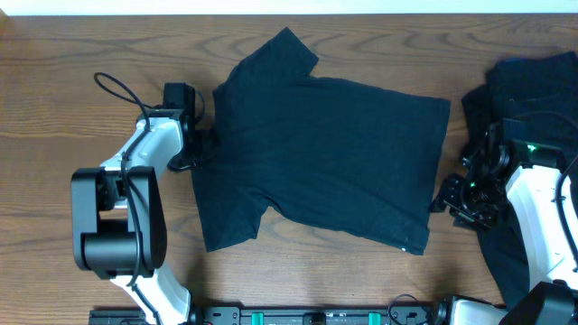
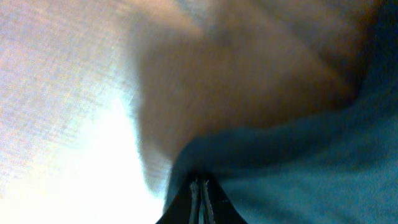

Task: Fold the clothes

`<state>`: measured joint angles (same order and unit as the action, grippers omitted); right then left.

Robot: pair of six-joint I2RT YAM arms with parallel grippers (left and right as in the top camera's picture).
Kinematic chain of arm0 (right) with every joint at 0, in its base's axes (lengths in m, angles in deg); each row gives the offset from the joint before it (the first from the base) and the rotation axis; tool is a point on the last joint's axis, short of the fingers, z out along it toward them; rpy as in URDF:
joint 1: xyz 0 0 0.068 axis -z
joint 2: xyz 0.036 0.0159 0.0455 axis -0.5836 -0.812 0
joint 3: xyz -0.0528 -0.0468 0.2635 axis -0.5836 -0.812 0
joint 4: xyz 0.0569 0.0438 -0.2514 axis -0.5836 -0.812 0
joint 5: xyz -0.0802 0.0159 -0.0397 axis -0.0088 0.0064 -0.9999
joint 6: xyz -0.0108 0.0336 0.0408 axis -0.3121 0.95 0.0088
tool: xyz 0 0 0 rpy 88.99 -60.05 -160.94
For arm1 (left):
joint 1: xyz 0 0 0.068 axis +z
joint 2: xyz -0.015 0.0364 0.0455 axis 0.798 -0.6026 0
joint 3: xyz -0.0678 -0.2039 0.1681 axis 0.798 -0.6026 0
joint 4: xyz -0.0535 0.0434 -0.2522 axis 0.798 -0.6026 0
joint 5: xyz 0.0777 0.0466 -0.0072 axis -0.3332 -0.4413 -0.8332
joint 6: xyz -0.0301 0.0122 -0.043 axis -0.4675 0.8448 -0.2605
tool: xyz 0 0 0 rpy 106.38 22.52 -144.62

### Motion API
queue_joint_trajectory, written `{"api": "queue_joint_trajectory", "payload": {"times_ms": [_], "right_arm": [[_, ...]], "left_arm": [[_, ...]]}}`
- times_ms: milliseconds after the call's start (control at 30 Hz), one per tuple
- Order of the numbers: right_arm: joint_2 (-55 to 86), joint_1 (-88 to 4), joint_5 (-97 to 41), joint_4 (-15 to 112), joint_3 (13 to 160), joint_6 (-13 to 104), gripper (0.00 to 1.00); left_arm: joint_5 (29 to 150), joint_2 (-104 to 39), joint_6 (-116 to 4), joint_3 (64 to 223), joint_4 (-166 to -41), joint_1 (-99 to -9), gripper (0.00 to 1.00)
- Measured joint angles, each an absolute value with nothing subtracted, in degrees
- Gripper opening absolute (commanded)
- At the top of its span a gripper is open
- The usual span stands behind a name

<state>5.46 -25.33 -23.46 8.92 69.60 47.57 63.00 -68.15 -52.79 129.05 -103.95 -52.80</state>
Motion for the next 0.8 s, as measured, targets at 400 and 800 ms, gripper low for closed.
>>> {"api": "queue_joint_trajectory", "payload": {"times_ms": [400, 800], "right_arm": [[5.46, -25.33, -19.42, 10.60, 62.39, 47.83, 0.69], [5.46, -25.33, -18.52, 24.48, 49.91, 53.67, 0.64]], "left_arm": [[74.04, -42.73, -56.42, 128.79, -119.25, -53.59, 0.53], [75.77, -42.43, -57.03, 123.13, -123.44, -58.05, 0.58]]}}
